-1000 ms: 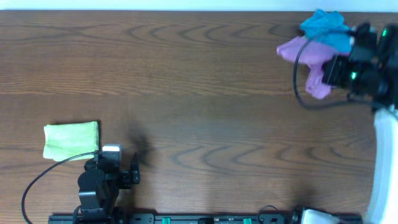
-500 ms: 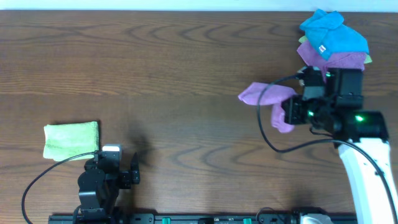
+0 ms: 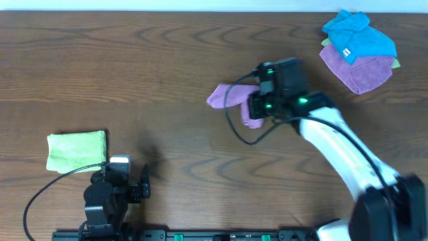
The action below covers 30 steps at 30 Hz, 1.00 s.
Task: Fold the cloth
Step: 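Lift the pink cloth and drag it left toward table center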
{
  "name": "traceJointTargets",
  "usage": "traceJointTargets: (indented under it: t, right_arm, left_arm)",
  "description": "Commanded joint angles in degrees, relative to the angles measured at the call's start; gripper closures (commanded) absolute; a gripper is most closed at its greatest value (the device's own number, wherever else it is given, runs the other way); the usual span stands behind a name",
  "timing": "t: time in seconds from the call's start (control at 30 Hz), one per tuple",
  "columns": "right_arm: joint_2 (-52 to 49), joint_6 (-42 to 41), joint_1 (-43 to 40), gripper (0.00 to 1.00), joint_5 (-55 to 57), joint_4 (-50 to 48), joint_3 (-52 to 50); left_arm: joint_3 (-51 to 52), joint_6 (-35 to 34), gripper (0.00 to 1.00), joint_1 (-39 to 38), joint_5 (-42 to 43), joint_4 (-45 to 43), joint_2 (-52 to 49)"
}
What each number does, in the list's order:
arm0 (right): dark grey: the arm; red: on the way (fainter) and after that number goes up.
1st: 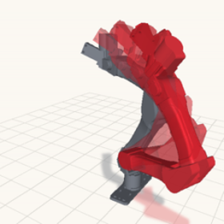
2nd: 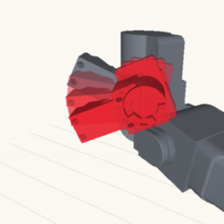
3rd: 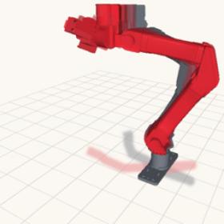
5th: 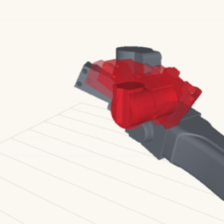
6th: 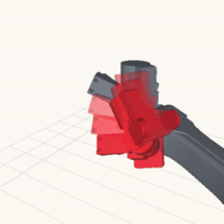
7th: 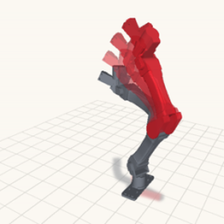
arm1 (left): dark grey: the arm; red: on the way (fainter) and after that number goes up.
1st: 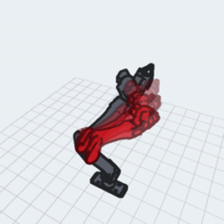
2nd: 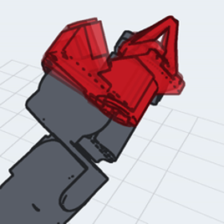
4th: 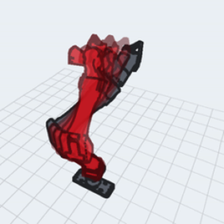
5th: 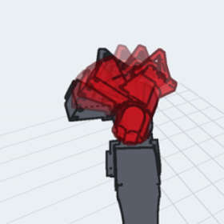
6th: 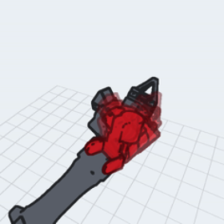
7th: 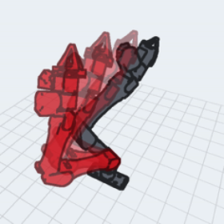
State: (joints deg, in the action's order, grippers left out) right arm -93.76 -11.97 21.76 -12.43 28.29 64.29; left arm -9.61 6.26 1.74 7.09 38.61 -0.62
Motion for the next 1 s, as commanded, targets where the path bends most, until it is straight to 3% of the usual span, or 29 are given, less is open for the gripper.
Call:
traceJointTargets:
  t: [0.0, 0.23, 0.37, 0.5, 0.57, 0.63, 0.73, 0.97]
  right_arm:
    - [-3.19, -2.86, 2.05, 0.99, 1.68, -2.27, 0.09]
    - [-9.09, -3.08, 3.80, 0.96, 1.70, -11.10, 0.11]
    - [-10.86, -3.26, 3.80, 0.77, 1.99, -16.65, 0.11]
    - [-11.10, -3.23, 3.82, 0.42, 3.72, -24.06, 0.15]
    - [-11.10, -3.26, 3.82, 0.33, 4.11, -28.02, 0.22]
    - [-11.10, -3.26, 3.82, 0.27, 5.25, -31.08, 0.50]
    - [-11.10, -3.21, 3.82, 0.26, 8.39, -31.71, 1.44]
    - [-8.70, -3.78, 3.65, 0.12, 9.75, -20.00, 3.61]
  left_arm:
    - [0.35, 0.83, 0.05, 0.11, -0.02, 0.57, 0.42]
    - [0.35, 0.83, 0.05, 0.11, -0.02, 0.57, 0.42]
    - [0.35, 0.83, 0.05, 0.11, 0.00, 0.57, 0.42]
    - [0.35, 0.83, 0.05, 0.11, -0.02, 0.57, 0.42]
    - [0.35, 0.83, 0.05, 0.11, -0.02, 0.57, 0.42]
    - [0.35, 0.83, 0.05, 0.11, -0.02, 0.57, 0.42]
    - [0.35, 0.83, 0.05, 0.11, -0.02, 0.57, 0.42]
    - [0.35, 0.83, 0.05, 0.11, -0.02, 0.57, 0.42]
